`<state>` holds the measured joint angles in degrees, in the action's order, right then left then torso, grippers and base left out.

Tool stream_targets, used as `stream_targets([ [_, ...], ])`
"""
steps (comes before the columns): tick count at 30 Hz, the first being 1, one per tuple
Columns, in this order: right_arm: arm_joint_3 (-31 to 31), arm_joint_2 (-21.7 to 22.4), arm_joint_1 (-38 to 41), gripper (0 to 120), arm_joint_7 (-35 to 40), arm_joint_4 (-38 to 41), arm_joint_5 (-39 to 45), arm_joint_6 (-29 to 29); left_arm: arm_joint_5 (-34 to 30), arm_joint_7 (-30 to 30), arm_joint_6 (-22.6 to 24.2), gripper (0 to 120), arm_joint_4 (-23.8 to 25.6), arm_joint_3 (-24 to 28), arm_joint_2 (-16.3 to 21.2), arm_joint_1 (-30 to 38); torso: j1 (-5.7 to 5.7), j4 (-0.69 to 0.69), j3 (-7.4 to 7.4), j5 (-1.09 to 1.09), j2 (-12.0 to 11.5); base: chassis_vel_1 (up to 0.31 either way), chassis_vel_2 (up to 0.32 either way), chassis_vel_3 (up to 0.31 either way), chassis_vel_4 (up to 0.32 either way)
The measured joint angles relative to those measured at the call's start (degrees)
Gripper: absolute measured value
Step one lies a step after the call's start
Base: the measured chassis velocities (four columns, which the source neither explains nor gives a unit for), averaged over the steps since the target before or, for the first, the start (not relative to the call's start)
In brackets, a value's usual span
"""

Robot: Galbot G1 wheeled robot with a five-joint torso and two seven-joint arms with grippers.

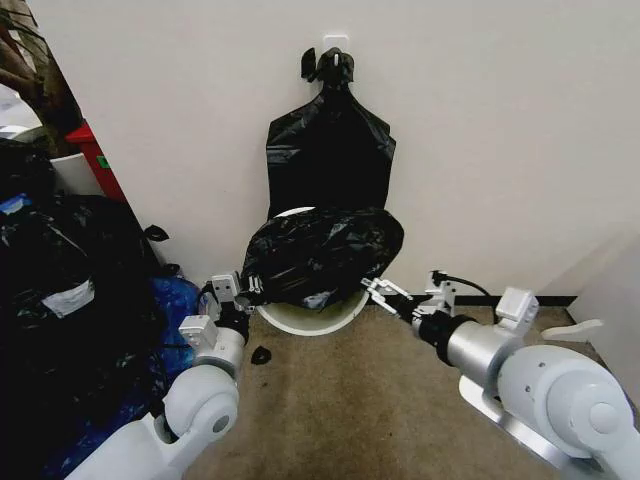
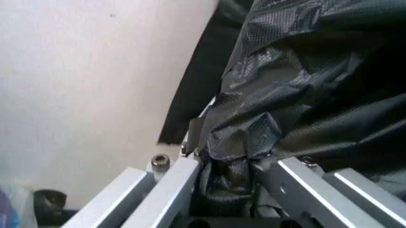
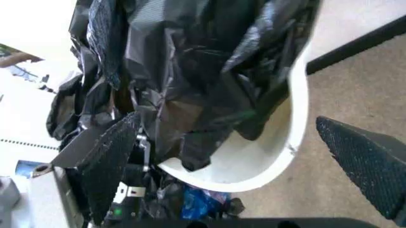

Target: Place the garbage bag over the trash bin.

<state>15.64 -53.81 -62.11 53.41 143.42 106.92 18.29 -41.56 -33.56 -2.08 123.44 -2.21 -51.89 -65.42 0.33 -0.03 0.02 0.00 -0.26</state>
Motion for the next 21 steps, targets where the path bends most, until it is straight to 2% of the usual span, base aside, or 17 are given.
stream_targets([
  [3,-0.4,0.0,1.25,97,-0.03,-0.04,0.4,-0.15,0.47,0.57,-0.29,2,0.23,-0.04,0.06,-0.13,0.0,0.0,0.0,0.0,0.0,0.0,0.0,0.0,0.0],
  [6,-0.58,0.46,2.18,88,0.02,-0.07,0.65,-0.26,0.59,1.03,-0.01,2,0.62,0.0,0.31,0.15,0.0,0.0,0.0,0.0,0.0,0.0,0.0,0.0,0.0],
  [8,-0.61,0.5,2.26,86,0.03,-0.08,0.68,-0.28,0.59,1.04,0.06,2,0.64,0.03,0.32,0.22,0.0,0.0,0.0,0.0,0.0,0.0,0.0,0.0,0.0],
  [14,-1.2,0.62,2.5,60,0.09,-0.11,0.78,-0.33,0.59,1.05,0.57,2,1.36,0.28,0.46,1.08,0.0,0.0,0.0,0.0,0.0,0.0,0.0,0.0,0.0],
  [16,-1.2,0.63,2.49,58,0.09,-0.12,0.76,-0.33,0.59,1.05,0.58,2,1.44,0.26,0.51,1.08,0.0,0.0,0.0,0.0,0.0,0.0,0.0,0.0,0.0],
  [17,-1.2,0.71,2.44,51,0.09,-0.12,0.64,-0.33,0.58,1.05,0.61,2,1.62,0.13,0.62,1.07,0.0,0.0,0.0,0.0,0.0,0.0,0.0,0.0,0.0],
  [21,-1.16,0.96,2.38,38,0.08,-0.14,0.55,-0.34,0.54,1.04,0.64,2,1.9,-0.26,0.75,0.94,0.0,0.0,0.0,0.0,0.0,0.0,0.0,0.0,0.0],
])
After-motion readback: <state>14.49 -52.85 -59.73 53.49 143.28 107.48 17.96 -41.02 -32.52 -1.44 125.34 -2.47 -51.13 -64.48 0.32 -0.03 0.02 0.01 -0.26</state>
